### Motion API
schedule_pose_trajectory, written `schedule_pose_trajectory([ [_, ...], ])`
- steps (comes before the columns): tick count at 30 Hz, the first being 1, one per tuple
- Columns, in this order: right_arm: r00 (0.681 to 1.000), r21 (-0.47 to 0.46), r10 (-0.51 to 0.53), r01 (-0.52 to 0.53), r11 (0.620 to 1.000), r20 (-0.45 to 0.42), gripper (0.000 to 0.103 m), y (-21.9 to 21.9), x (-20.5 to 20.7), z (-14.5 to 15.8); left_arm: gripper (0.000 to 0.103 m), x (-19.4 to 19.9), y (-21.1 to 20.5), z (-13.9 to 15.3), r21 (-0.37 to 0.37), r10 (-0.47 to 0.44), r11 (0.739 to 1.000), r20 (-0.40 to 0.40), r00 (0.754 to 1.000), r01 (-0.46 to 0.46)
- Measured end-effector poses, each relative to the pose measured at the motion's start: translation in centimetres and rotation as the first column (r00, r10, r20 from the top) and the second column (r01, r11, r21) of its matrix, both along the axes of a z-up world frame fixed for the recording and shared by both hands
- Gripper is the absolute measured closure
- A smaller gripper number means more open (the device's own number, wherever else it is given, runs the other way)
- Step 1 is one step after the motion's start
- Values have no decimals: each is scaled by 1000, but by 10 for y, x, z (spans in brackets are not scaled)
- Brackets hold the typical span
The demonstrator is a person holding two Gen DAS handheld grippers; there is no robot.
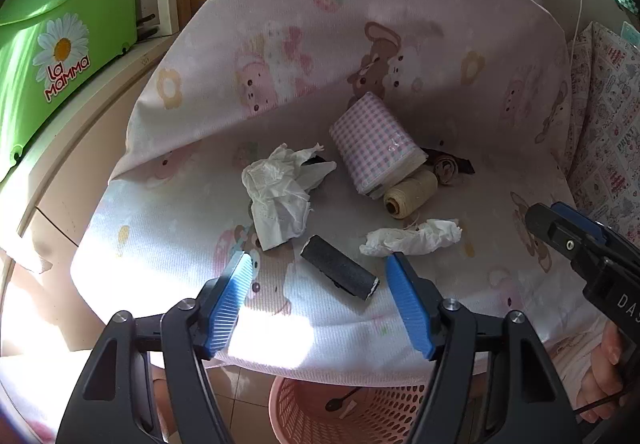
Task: Collect trash
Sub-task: 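Grasp the black cylinder with the left tool and lift it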
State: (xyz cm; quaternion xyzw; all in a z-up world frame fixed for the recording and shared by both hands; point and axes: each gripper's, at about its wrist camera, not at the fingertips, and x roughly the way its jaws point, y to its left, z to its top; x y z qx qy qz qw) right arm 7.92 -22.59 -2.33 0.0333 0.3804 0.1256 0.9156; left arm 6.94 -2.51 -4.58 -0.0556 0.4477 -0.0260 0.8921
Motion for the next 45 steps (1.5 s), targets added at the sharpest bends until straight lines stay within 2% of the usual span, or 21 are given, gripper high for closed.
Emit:
schedule_pose_trajectory([
  [4, 1000, -19, -2, 2, 1000, -1, 45, -2, 5, -3, 50, 2, -7, -3, 9, -24, 1000, 2, 1000, 23],
  [7, 1000, 24, 5, -5, 1000, -19, 44, -7, 6, -7, 50, 5, -9, -9, 31, -35, 999, -18, 999, 36],
  [12, 1000, 0, 16, -16, 1000, -13, 41, -1, 1, -12, 50, 12, -5, -16, -33, -12, 999, -57, 998, 10],
  [19, 1000, 12, 20, -20, 1000, 7, 40, 0, -3, -3, 51, 11, 4, -16, -37, 12, 999, -59, 998, -14],
  [22, 1000, 0, 9, -9, 1000, 25, 39, 1, -5, 1, 64, 7, 5, -16, -12, 4, 1000, -58, 998, -5],
  [24, 1000, -7, 6, -6, 1000, 27, 39, 1, -6, 2, 79, 5, 6, -16, -18, -4, 1000, -59, 998, 3],
  [26, 1000, -18, 1, 0, 1000, 25, 39, 2, -7, 2, 87, 2, 8, -14, -32, -17, 999, -55, 998, 15],
  [29, 1000, -27, 2, -1, 1000, 25, 39, 3, -9, 1, 103, -2, 10, -9, -12, -30, 1000, -33, 999, 29],
  [35, 999, -40, 7, -5, 999, 31, 39, 5, -10, 1, 102, -8, 17, -2, -11, -37, 999, -12, 999, 37],
  [37, 1000, -35, 5, -4, 999, 24, 39, 5, -9, 1, 88, -8, 21, -3, -45, -32, 998, -12, 999, 31],
  [38, 1000, -32, 4, -4, 999, 22, 39, 5, -9, 0, 73, -8, 22, -3, -61, -35, 998, -9, 999, 34],
  [39, 1000, -31, 4, -4, 1000, 21, 39, 5, -9, 0, 65, -9, 21, -2, -75, -38, 996, 1, 999, 38],
  [41, 1000, -35, 6, -5, 999, 24, 39, 6, -8, 0, 64, -8, 16, 0, -60, -57, 997, 16, 998, 58],
  [43, 1000, -51, 5, -4, 999, 29, 39, 8, -9, 0, 64, -7, 2, 1, -14, -97, 995, 19, 995, 98],
  [45, 999, -67, 7, -4, 998, 38, 39, 11, -9, 1, 57, -5, -12, -2, 37, -108, 994, 24, 994, 108],
])
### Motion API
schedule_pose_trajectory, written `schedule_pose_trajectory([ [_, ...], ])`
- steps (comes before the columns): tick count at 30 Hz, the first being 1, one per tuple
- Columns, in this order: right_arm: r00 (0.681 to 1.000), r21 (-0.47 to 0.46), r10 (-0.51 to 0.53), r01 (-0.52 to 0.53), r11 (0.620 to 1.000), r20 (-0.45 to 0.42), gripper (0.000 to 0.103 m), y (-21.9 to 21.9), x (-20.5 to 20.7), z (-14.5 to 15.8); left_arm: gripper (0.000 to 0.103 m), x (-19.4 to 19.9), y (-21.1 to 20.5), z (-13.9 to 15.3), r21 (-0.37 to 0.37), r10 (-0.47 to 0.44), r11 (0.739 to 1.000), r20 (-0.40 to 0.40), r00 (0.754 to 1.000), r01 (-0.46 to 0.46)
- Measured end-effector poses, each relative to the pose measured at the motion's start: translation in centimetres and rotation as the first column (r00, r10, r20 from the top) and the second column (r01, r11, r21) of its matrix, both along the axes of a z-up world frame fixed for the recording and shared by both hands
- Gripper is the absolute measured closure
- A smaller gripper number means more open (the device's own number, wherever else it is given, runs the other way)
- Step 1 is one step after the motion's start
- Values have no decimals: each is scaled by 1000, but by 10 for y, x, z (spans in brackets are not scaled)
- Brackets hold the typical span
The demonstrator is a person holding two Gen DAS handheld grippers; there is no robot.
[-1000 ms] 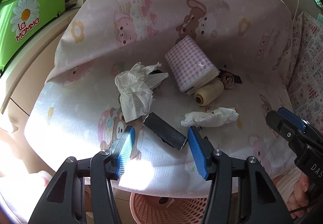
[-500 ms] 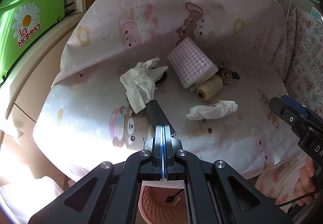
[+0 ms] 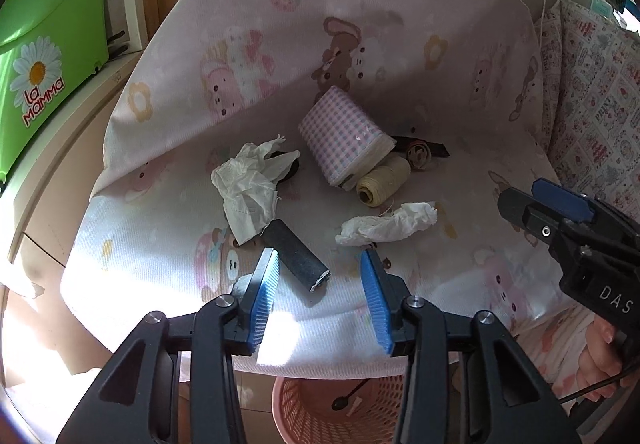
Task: Collect trash
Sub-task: 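Grasp the black cylinder with the left tool and lift it, then grasp the crumpled white tissue with the right tool while the left tool holds the cylinder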
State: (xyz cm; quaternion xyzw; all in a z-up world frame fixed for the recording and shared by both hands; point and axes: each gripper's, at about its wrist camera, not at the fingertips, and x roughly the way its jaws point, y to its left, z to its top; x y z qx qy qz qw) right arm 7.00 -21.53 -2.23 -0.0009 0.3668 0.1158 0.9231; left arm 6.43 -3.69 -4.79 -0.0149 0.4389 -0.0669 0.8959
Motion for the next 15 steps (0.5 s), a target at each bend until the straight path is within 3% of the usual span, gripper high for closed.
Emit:
schedule_pose_trajectory([
  [7, 1000, -13, -12, 12, 1000, 0, 39, -2, 2, 0, 55, 3, -20, -17, 175, -5, 985, 41, 999, -2],
  [9, 1000, -18, -15, 15, 1000, -2, 39, -3, 3, 0, 77, 4, -18, -21, 129, -7, 992, 19, 1000, 5],
  [12, 1000, -24, -9, 9, 1000, 1, 39, -2, 2, 0, 91, 1, -11, -17, 77, -2, 997, 8, 1000, 1],
  [15, 1000, -29, -1, 1, 1000, 3, 39, 0, 0, -1, 94, -4, 1, -9, 19, 8, 1000, 20, 1000, -8],
])
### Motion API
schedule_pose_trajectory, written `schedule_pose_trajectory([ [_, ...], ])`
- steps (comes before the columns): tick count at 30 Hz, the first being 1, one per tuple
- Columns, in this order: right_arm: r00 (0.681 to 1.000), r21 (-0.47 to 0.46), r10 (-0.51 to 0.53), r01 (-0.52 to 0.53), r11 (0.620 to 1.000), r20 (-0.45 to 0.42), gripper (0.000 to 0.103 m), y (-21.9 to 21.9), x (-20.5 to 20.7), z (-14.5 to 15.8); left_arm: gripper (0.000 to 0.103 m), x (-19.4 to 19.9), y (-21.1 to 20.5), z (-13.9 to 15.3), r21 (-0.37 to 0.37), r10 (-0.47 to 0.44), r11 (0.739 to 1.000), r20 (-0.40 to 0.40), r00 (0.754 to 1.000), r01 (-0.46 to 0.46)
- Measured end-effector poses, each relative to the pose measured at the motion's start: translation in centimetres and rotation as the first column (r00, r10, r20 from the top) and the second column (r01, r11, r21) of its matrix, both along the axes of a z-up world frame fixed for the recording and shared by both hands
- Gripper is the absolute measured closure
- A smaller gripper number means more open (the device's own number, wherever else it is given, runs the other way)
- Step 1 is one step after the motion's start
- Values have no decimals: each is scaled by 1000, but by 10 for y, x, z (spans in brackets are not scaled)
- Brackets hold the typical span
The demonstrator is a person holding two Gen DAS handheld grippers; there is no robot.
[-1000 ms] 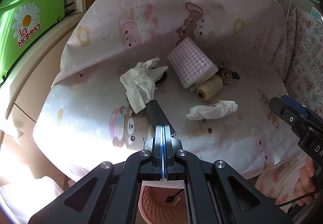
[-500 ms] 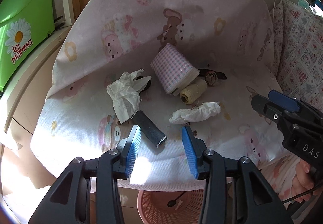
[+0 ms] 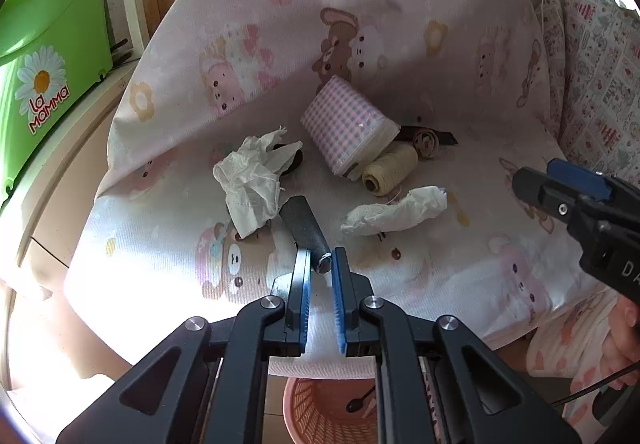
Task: Collect trash
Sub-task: 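Grasp the crumpled white tissue with the right tool while the left tool holds the cylinder, then carry cylinder and tissue over the pink basket and open both tools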
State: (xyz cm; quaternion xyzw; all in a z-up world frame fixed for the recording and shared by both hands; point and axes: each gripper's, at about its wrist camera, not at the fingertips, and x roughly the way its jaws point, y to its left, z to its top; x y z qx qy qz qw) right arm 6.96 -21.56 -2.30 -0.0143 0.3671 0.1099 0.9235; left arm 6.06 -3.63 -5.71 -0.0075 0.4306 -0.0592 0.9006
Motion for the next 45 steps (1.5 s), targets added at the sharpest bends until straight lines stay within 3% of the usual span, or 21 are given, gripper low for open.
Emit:
schedule_pose_trajectory([
  [4, 1000, 16, 17, -17, 1000, 8, 34, 2, -2, -1, 94, -6, 8, 13, -47, -11, 999, 40, 999, 13],
  [8, 998, 71, 43, -46, 996, 35, 21, 4, -5, 1, 94, -14, 17, 26, -65, -14, 998, 75, 997, 19],
  [17, 996, 174, 89, -82, 981, -30, 20, 23, 24, -17, 94, -10, 23, 29, -50, 30, 998, 93, 995, -25],
  [20, 992, 226, 100, -80, 971, -81, 41, 26, 33, -28, 94, -8, 19, 28, -28, 43, 999, 100, 994, -40],
  [23, 985, 261, 109, -72, 963, -131, 53, 29, 41, -37, 94, -6, 17, 26, -15, 47, 999, 103, 994, -46],
  [28, 976, 263, 162, -119, 957, -148, 78, 38, 42, -42, 94, -5, 19, 25, -36, 46, 998, 93, 995, -43],
  [29, 974, 261, 169, -125, 957, -150, 89, 39, 42, -43, 94, -6, 20, 25, -38, 46, 998, 91, 995, -43],
  [33, 980, 253, 147, -110, 961, -133, 98, 36, 37, -40, 94, -7, 21, 25, -54, 48, 998, 87, 995, -44],
  [40, 991, 173, 134, -126, 977, -32, 98, 28, 18, -15, 94, -15, 19, 32, -50, 31, 998, 101, 994, -26],
  [45, 993, 156, 117, -113, 981, -16, 98, 18, 7, -10, 94, -22, 15, 38, -48, 7, 999, 127, 992, -1],
])
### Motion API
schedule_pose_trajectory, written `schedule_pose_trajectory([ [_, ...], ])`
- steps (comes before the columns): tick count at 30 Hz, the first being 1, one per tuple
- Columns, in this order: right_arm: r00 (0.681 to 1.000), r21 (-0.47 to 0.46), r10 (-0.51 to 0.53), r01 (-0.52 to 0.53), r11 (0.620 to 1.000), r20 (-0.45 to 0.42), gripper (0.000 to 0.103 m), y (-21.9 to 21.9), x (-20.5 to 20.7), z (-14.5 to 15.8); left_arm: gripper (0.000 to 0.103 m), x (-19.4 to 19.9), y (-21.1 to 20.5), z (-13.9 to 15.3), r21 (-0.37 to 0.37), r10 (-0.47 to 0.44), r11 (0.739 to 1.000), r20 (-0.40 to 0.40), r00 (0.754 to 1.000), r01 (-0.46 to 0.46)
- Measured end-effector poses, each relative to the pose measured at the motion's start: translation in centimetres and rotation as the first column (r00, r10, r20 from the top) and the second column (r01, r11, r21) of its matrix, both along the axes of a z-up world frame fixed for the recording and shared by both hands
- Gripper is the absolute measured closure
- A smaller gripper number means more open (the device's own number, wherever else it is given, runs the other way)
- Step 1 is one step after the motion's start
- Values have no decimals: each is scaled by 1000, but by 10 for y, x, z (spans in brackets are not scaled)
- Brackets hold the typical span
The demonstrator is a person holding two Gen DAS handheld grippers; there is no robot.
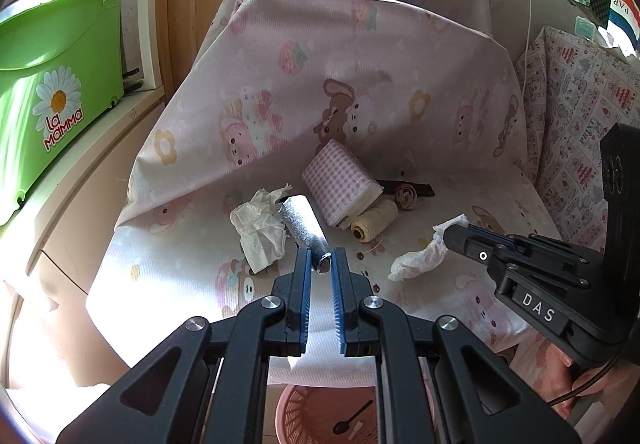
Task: Collect trash
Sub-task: 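Carry cylinder and tissue over the pink basket and open both tools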
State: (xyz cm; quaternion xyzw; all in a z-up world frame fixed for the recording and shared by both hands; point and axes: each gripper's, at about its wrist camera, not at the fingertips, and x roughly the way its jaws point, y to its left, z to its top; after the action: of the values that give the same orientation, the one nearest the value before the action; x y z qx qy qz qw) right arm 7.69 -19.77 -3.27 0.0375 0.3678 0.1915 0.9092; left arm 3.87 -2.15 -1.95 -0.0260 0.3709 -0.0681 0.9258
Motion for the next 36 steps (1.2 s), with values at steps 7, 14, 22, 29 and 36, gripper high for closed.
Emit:
schedule_pose_trajectory([
  [7, 1000, -10, 4, -4, 1000, 28, 98, -10, -14, 11, 94, -8, -2, 6, 1, -14, 1000, 16, 1000, 14],
  [14, 997, -28, 39, -38, 999, 63, 98, -9, -38, 24, 94, -16, -7, 10, 6, -31, 1000, 41, 999, 31],
  [22, 990, -36, 88, -85, 996, 107, 98, -2, -72, 41, 94, -31, -14, 4, 66, -49, 997, 9, 999, 48],
  [29, 992, -37, 104, -101, 994, 68, 98, -4, -102, 35, 94, -49, -16, -4, 31, -74, 997, -36, 997, 75],
  [36, 991, -66, 133, -134, 989, -21, 98, 10, -107, 13, 94, -46, -13, -27, -37, -100, 995, -196, 975, 94],
])
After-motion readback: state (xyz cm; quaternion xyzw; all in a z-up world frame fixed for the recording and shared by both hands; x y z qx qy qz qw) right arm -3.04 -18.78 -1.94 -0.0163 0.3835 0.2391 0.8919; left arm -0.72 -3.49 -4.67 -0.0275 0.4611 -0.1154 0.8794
